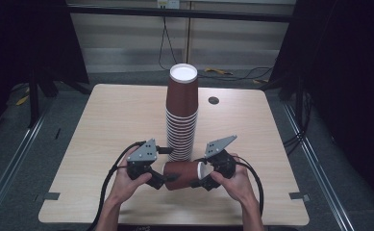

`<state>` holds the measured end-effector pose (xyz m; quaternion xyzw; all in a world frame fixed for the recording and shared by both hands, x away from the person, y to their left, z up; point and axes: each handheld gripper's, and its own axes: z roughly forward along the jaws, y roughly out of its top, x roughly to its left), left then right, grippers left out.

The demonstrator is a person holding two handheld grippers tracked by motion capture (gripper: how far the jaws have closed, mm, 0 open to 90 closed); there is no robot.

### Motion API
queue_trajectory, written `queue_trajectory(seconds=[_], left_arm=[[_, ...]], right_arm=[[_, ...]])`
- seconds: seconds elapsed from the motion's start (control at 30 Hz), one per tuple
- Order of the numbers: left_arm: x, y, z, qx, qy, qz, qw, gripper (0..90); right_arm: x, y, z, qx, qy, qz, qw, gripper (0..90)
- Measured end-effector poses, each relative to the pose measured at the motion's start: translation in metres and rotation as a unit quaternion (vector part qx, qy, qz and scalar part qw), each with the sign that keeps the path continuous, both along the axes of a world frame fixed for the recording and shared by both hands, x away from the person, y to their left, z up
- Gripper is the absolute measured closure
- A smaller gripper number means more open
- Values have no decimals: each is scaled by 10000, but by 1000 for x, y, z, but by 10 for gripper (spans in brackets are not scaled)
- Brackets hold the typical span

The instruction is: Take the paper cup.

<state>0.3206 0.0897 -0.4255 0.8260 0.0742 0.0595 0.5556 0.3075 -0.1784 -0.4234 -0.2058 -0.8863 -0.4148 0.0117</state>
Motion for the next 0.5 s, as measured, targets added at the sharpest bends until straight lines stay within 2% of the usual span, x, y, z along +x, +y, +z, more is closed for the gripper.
queue_trajectory(seconds=[0.07,0.23,0.33,0.5], left_arm=[[-1,3,-1,-77,-11,72,9999,155],[-1,11,-5,-236,46,179,9996,155],[-1,17,-8,-398,72,285,9988,154],[-5,24,-10,-518,80,335,9981,154]], right_arm=[[1,-2,-1,73,32,5,10000,224],[-1,-8,-5,292,-52,-131,9995,223],[-1,-11,-9,391,-72,-205,9990,224],[-3,-11,-12,573,-174,-250,9979,224]])
